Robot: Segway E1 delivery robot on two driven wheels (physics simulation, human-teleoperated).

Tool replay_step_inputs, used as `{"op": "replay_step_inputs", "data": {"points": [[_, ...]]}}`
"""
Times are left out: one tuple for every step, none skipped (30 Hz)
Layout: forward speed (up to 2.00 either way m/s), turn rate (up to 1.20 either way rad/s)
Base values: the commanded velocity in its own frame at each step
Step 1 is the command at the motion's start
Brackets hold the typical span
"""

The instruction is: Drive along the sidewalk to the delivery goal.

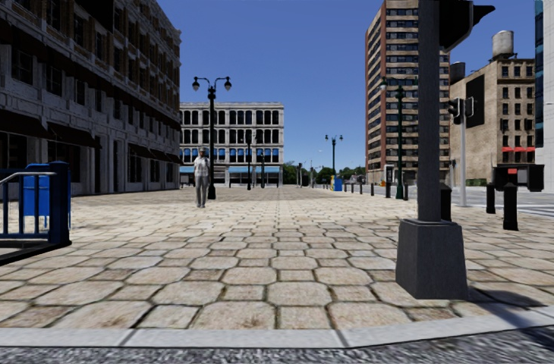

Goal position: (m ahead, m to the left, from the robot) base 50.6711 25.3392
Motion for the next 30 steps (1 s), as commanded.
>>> {"op": "replay_step_inputs", "data": {"points": [[2.00, 0.00], [2.00, 0.00], [2.00, 0.00], [2.00, 0.00], [2.00, 0.00], [2.00, 0.00], [2.00, 0.00], [2.00, 0.00], [1.85, 0.00], [1.66, 0.00], [1.58, 0.00], [1.56, 0.00], [1.56, 0.00], [1.56, 0.00], [1.55, 0.00], [1.55, 0.00], [1.55, 0.00], [1.55, 0.00], [1.55, 0.00], [1.55, 0.00], [1.55, 0.00], [1.55, 0.00], [1.55, 0.00], [1.55, 0.00], [1.55, 0.00], [1.55, 0.00], [1.55, 0.00], [1.55, 0.00], [1.55, 0.00], [1.55, 0.00]]}}
